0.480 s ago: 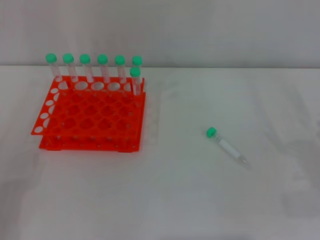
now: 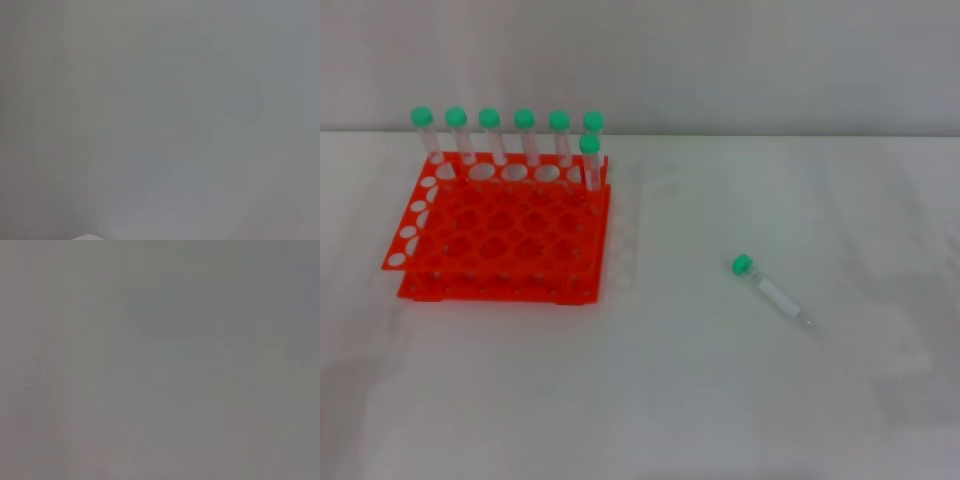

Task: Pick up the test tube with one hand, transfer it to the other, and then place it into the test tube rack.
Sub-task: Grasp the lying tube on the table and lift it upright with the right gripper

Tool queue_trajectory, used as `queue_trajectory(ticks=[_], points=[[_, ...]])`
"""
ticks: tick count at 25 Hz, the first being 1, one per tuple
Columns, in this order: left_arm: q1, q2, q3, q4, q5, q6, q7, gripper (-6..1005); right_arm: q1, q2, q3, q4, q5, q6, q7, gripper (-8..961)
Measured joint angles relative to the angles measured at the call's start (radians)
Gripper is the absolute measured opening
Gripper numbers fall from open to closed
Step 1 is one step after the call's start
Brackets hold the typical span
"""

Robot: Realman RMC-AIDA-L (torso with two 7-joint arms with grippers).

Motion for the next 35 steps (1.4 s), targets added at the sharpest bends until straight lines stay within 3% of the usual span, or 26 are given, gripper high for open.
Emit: queue_trajectory(ticks=[3,5,8,11,12,13,15,19,24,26,30,35], points=[[0.000,0.000,0.000,0.000,0.000,0.000,0.000,884,0.011,-0.004,-0.017,-0.004,-0.001,-0.021,0.050,848],[0.001,0.000,0.001,0.000,0.000,-0.003,-0.001,884,0.015,-0.017,-0.082,-0.047,-0.005,-0.059,0.147,848],[0.008,0.001,0.002,-0.001,0.000,-0.008,-0.002,884,-0.008,-0.053,-0.208,-0.202,-0.045,-0.160,0.370,847],[0.011,-0.001,0.002,-0.001,-0.001,-0.008,-0.002,883,-0.042,-0.095,-0.292,-0.447,-0.219,-0.308,0.667,845],[0.012,-0.001,0.002,0.000,-0.001,-0.008,-0.002,883,-0.048,-0.109,-0.303,-0.558,-0.346,-0.360,0.798,845],[0.011,-0.001,0.002,0.000,0.001,-0.007,-0.002,883,-0.049,-0.113,-0.306,-0.604,-0.398,-0.379,0.846,841],[0.012,-0.001,0.002,0.000,0.003,-0.005,-0.002,883,-0.043,-0.121,-0.303,-0.801,-0.709,-0.432,1.140,832],[0.012,-0.002,0.002,0.000,0.009,0.001,-0.003,883,-0.012,-0.107,-0.286,-1.079,-1.187,-0.422,1.610,778],[0.015,-0.004,0.002,0.000,0.009,0.001,-0.003,882,0.053,-0.022,-0.283,-1.395,-1.699,-0.248,1.969,702],[0.013,-0.003,0.002,0.000,0.009,0.001,-0.003,882,0.099,-0.004,-0.333,-1.466,-1.862,-0.159,2.094,694],[0.005,-0.002,0.004,0.000,0.009,0.004,-0.003,881,0.219,-0.007,-0.493,-1.475,-2.050,-0.051,2.318,678],[0.007,-0.002,0.004,-0.010,0.008,0.018,-0.003,881,0.387,-0.002,-0.635,-1.332,-2.140,0.014,2.466,665]])
